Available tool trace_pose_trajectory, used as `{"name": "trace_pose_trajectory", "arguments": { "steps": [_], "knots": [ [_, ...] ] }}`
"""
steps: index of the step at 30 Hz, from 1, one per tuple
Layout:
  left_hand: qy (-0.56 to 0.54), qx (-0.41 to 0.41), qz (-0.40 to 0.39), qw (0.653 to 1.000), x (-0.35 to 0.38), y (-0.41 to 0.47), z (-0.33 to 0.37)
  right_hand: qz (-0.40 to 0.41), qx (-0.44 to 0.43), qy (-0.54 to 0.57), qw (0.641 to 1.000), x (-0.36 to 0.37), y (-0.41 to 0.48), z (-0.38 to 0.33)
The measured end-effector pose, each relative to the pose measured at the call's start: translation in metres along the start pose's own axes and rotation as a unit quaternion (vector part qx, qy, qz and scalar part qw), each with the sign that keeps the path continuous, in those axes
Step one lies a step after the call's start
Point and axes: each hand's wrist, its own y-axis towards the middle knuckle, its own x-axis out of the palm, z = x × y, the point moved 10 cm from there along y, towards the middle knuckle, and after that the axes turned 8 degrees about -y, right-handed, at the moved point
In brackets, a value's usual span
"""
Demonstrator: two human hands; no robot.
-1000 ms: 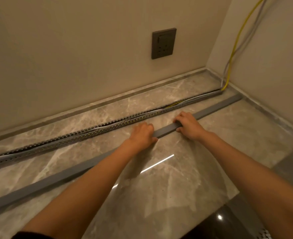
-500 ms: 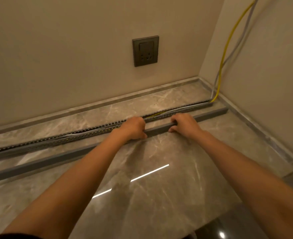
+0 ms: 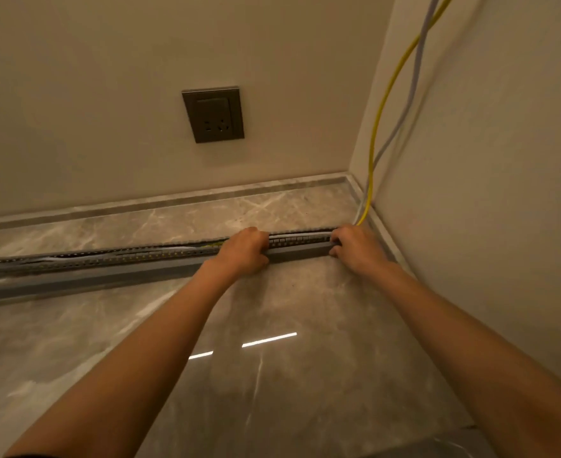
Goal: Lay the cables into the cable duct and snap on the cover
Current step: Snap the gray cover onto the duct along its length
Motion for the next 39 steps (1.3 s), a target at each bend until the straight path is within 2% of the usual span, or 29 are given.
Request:
{"name": "trace_pose_trajectory", "arguments": {
  "steps": [4,7,15,21,26,33,39],
  "knots": [
    [0.067,0.091,0.037,0.993,0.008,0.015,0.046,0.021,-0.045,-0.039,0.998,0.004,0.006,-0.016],
    [0.128,0.117,0.042,0.984,0.015,0.024,0.059,0.031,-0.056,-0.054,0.997,0.006,0.008,-0.016],
    [0.074,0.140,0.065,0.985,0.012,0.028,0.045,0.087,-0.068,-0.063,0.992,-0.006,0.012,0.006],
    [0.074,0.137,0.089,0.984,0.003,0.030,0.042,0.034,-0.090,-0.019,0.995,-0.005,0.029,-0.005],
    [0.090,0.151,0.077,0.981,0.010,0.034,0.047,-0.013,-0.092,-0.018,0.995,0.008,0.031,-0.005],
    [0.068,0.112,0.057,0.990,0.013,0.046,0.053,-0.040,-0.083,0.000,0.996,0.007,0.034,-0.004],
    [0.089,0.125,0.064,0.986,0.012,0.058,0.077,-0.031,-0.070,0.026,0.997,0.006,0.037,-0.001]
  ]
}}
